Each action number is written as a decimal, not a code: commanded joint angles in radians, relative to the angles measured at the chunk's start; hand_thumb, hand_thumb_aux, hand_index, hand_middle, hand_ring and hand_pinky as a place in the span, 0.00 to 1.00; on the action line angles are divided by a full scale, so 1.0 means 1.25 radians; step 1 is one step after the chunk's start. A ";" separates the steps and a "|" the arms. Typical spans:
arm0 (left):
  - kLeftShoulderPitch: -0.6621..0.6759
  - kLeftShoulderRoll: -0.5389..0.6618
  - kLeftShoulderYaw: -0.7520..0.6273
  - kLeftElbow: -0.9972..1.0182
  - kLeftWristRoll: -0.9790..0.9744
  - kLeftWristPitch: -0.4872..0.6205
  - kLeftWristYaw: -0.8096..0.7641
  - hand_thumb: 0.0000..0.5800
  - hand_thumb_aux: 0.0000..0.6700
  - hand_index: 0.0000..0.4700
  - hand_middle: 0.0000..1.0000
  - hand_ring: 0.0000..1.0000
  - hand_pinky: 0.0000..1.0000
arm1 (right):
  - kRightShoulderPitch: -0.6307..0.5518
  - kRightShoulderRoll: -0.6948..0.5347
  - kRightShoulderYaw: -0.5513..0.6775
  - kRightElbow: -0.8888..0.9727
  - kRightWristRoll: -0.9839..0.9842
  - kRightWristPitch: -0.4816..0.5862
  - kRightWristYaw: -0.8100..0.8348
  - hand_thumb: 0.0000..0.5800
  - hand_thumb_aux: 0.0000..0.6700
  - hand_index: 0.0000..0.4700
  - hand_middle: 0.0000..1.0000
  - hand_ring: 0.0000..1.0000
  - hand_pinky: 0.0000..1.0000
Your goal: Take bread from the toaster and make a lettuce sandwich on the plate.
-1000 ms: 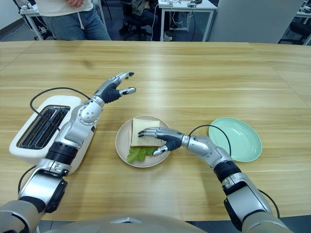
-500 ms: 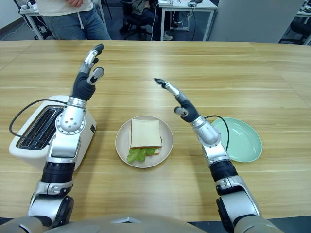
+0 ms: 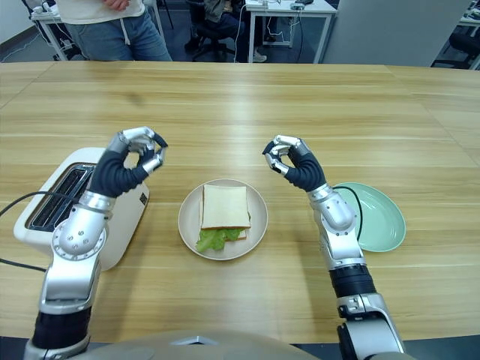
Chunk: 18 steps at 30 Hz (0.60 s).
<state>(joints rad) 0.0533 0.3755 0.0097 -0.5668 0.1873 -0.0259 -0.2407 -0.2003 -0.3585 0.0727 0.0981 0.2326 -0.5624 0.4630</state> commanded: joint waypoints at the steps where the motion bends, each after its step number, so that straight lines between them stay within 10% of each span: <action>1: 0.078 0.057 -0.030 -0.018 -0.028 -0.021 -0.092 1.00 1.00 0.98 1.00 1.00 1.00 | 0.067 -0.044 0.049 -0.072 -0.004 0.043 0.093 1.00 1.00 0.98 1.00 1.00 1.00; 18: 0.244 0.295 -0.233 0.115 0.044 -0.082 -0.362 1.00 1.00 0.98 1.00 1.00 1.00 | 0.191 -0.175 0.250 -0.033 -0.258 0.097 0.267 1.00 1.00 0.98 1.00 1.00 1.00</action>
<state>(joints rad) 0.3700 0.7446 -0.2563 -0.4602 0.2018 -0.1177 -0.6887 0.0374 -0.5826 0.3706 0.0307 -0.0412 -0.4434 0.8121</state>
